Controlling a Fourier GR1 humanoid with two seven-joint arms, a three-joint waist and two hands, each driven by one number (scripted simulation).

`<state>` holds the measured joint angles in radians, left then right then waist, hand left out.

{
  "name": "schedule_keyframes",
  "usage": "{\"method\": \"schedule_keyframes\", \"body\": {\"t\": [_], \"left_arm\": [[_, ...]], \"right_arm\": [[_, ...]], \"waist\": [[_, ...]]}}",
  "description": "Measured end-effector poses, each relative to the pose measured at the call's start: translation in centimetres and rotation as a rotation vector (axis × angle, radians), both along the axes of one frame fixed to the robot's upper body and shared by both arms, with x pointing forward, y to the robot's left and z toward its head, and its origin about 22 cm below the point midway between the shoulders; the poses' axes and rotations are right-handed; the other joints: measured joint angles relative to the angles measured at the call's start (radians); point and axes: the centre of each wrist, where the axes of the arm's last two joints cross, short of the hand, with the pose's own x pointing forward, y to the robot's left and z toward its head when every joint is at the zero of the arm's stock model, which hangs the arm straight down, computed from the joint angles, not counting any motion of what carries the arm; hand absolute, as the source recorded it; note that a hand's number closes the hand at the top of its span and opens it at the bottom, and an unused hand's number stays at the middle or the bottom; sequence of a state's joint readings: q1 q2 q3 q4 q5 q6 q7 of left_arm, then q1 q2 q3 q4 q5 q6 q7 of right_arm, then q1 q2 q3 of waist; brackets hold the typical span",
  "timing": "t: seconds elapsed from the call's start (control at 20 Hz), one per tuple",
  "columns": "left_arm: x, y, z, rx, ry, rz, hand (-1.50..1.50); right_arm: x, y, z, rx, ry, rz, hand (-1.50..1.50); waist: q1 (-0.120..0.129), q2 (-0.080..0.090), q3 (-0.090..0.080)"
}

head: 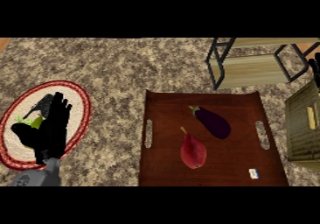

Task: Pick the eggplant from the tray and place it in the tiered shelf

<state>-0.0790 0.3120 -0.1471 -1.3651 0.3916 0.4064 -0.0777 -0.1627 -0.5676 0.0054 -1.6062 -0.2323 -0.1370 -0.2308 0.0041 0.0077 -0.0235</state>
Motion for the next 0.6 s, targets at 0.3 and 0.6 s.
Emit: {"method": "schedule_keyframes", "body": {"t": [0.3,0.6], "left_arm": [[0.2,0.3,-0.6,0.022,0.131,-0.116,0.0],[0.9,-0.1,0.3,0.013,0.199,-0.24,0.0]], "right_arm": [[3.9,-0.2,3.0,-0.12,0.056,0.205,1.5],[6.2,-3.4,2.1,-0.358,0.339,0.152,-1.5]], "waist": [[0.037,0.007,0.02],[0.064,0.015,0.029]]}}
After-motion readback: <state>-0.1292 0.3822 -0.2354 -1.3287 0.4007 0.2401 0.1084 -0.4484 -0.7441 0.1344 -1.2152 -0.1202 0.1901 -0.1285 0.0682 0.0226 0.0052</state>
